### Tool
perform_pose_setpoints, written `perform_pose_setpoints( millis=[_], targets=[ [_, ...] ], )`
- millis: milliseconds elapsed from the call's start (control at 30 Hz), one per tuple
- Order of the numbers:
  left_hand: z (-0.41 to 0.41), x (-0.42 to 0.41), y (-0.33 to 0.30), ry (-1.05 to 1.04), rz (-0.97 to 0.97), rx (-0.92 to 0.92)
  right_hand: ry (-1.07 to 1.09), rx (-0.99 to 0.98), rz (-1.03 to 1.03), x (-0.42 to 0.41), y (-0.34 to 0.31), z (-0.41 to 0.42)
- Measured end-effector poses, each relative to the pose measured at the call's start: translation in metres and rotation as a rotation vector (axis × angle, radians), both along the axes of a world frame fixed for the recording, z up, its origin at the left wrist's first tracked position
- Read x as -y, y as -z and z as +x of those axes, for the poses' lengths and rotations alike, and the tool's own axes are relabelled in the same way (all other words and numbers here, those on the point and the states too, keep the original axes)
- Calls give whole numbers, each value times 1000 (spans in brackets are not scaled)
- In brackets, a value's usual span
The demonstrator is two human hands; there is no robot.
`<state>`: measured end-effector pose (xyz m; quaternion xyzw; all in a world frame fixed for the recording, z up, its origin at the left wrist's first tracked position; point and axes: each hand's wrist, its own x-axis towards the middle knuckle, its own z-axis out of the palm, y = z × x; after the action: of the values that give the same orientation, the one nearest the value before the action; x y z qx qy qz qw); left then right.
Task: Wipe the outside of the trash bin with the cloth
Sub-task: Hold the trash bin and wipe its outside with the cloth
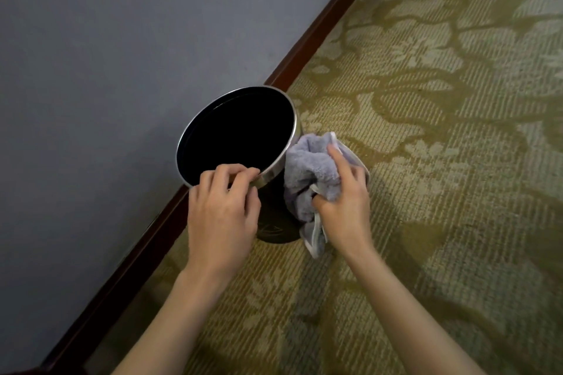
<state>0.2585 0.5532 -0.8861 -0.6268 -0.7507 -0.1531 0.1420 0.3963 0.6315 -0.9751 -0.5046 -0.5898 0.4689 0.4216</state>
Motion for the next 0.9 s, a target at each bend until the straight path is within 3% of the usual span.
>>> perform_pose_setpoints(
  millis=[133, 300, 400, 567, 800, 900],
  targets=[
    [5, 0, 1, 37, -1, 84, 89, 138, 146, 3, 21, -16],
    [9, 1, 3, 65, -18, 140, 25, 326, -173, -7, 72, -16],
    [11, 3, 2, 66, 4, 176, -54, 404, -234, -7, 84, -10],
    [11, 7, 2, 61, -10, 194, -23, 153, -263, -28, 56, -3],
    [10, 8, -3, 31, 16, 250, 48, -294, 41, -12, 2, -4],
    [7, 10, -6, 22, 24, 281, 102, -318, 41, -21, 14, -6]
  ],
)
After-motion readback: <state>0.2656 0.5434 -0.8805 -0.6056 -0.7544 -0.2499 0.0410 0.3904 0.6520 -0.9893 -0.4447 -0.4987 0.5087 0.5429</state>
